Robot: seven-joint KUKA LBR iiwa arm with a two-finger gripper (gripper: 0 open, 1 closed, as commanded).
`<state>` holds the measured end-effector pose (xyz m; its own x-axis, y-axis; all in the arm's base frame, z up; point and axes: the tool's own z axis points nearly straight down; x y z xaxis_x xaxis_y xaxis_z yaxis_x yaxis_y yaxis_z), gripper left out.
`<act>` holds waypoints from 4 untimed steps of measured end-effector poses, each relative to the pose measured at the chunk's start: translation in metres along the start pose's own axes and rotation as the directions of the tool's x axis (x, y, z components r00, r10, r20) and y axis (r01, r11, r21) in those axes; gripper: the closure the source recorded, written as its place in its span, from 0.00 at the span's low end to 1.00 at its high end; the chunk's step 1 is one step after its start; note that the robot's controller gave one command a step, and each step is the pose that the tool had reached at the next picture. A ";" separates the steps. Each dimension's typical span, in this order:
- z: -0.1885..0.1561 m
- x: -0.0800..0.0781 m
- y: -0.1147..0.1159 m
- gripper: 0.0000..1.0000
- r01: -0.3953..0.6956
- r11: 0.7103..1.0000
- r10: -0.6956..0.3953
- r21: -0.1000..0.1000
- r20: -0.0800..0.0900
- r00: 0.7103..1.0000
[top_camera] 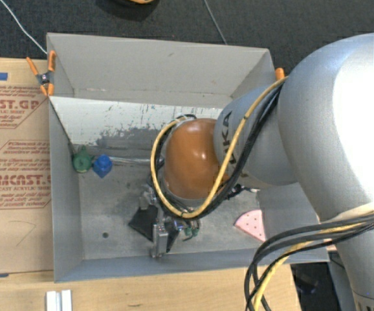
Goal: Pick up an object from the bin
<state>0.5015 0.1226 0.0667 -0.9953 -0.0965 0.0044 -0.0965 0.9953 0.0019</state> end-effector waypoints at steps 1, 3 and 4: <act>-0.031 0.022 -0.021 1.00 0.188 0.982 -0.188 0.000 0.003 0.982; -0.085 0.021 -0.029 0.00 0.208 0.978 -0.208 -0.002 0.002 0.978; -0.085 0.021 -0.029 0.00 0.208 0.978 -0.208 -0.002 0.002 0.978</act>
Offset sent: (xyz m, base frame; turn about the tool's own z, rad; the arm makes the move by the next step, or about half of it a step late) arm 0.0000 0.0000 0.0000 0.0000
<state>0.4842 0.0913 0.1512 -0.9535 -0.3013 0.0018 -0.3012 0.9535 0.0048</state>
